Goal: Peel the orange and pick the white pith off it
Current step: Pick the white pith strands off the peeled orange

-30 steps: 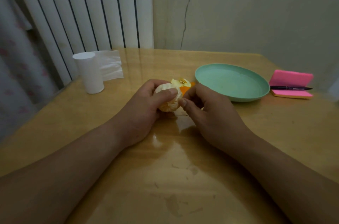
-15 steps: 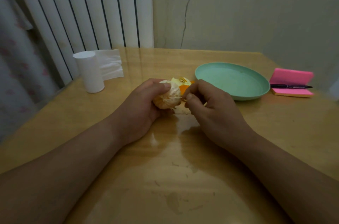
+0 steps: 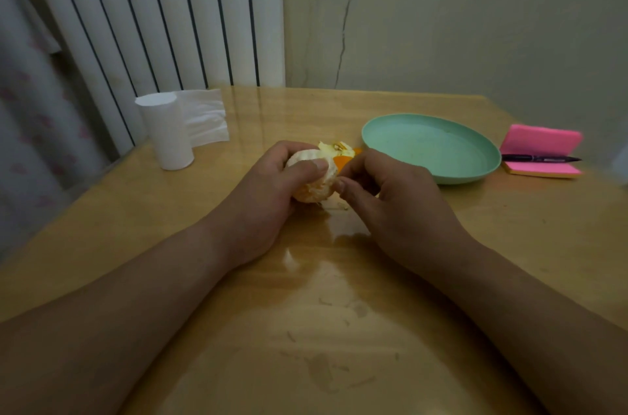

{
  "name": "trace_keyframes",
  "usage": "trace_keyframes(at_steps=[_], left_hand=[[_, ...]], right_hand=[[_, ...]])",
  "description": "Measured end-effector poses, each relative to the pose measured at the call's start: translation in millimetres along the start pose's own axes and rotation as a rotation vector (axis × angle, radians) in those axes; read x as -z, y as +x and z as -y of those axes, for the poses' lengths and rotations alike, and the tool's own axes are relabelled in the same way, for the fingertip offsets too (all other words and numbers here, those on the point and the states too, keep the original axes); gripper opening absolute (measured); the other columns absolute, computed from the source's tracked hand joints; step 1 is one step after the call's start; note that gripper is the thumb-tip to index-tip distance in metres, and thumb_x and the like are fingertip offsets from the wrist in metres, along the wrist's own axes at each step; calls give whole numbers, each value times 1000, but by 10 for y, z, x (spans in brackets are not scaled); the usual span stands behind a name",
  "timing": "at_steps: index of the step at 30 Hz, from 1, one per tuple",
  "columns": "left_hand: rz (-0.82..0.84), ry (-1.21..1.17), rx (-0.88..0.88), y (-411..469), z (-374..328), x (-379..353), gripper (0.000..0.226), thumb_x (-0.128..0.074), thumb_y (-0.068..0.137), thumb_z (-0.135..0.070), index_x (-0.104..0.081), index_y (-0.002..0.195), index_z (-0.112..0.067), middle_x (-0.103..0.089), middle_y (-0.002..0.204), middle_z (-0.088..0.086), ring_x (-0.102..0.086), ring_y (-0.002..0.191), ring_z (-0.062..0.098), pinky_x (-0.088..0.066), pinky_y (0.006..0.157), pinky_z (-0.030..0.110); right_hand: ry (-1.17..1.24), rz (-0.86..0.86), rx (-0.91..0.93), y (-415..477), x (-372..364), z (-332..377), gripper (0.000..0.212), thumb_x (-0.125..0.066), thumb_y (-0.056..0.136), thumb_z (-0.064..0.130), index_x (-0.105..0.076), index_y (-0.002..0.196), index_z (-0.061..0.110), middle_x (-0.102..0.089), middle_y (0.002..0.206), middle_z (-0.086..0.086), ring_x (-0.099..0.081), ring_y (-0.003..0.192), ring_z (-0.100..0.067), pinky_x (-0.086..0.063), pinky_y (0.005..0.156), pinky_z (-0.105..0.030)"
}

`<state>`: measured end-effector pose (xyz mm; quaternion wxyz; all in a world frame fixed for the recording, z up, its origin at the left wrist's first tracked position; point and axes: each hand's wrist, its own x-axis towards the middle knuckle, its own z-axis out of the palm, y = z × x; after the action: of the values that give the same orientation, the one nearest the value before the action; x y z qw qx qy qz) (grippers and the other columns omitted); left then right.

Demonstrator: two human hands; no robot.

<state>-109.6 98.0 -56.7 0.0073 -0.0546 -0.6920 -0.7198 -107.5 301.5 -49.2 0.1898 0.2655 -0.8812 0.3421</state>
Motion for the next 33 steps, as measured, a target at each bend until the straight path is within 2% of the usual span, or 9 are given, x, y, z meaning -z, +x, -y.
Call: trace_keyframes(at_steps=[3,5,9,12,16,23,26,29,33], left_hand=[[-3,171,-47,-17,7,7,56,-76,77,-57,-67,128,-34,-73,125,2,-72,116,24,-57,104,57],[14,223,-62,-33,-4,0,54,-74,80,-58,-65,128,-36,-72,124,-1,-72,114,22,-58,103,54],[42,214,-46,-53,-35,-13,54,-74,81,-56,-65,130,-34,-73,125,1,-72,117,24,-57,105,57],[46,61,-2,-44,-20,-15,51,-75,83,-43,-68,129,-21,-74,124,14,-71,117,31,-54,106,60],[89,-119,40,-34,-42,-23,53,-65,90,-28,-62,135,0,-71,118,23,-70,98,27,-56,78,42],[68,-144,33,-56,-51,-37,39,-59,102,-19,-61,136,-1,-72,119,21,-71,98,25,-57,73,34],[26,-53,36,-48,-59,-42,41,-68,94,-27,-65,131,-10,-73,122,21,-73,104,32,-57,82,44],[-14,151,9,-80,-84,-62,44,-71,85,-45,-67,125,-28,-74,120,8,-73,112,31,-59,98,53],[-65,314,-58,-126,-76,-137,31,-67,102,-43,-59,130,-32,-70,118,-4,-72,105,16,-61,97,42]], right_hand=[[-115,19,57,1,23,33,11,-63,102,37,-68,104,28,-67,84,13,-61,76,-8,-54,69,-42],[-168,13,75,2,28,58,13,-61,101,37,-67,101,25,-65,80,10,-58,72,-11,-53,66,-42],[-149,-30,90,-3,23,83,16,-59,94,40,-65,94,24,-60,74,12,-55,66,-10,-51,60,-41],[-102,-56,87,-15,12,69,9,-65,94,33,-65,91,24,-61,74,11,-56,67,-12,-51,61,-43],[68,-42,47,-21,17,42,6,-64,97,29,-65,93,26,-65,77,10,-61,71,-14,-53,66,-45],[-9,37,30,-10,33,25,10,-64,101,39,-64,103,30,-65,88,16,-62,82,-6,-54,71,-36],[-83,48,32,7,48,26,11,-63,103,40,-65,108,30,-67,91,15,-62,84,-6,-55,75,-39],[-196,63,51,20,72,67,13,-58,104,37,-65,111,28,-69,96,11,-62,86,-12,-56,75,-44],[-307,18,48,11,62,155,15,-57,103,36,-65,104,24,-69,90,5,-62,79,-19,-52,70,-43]])
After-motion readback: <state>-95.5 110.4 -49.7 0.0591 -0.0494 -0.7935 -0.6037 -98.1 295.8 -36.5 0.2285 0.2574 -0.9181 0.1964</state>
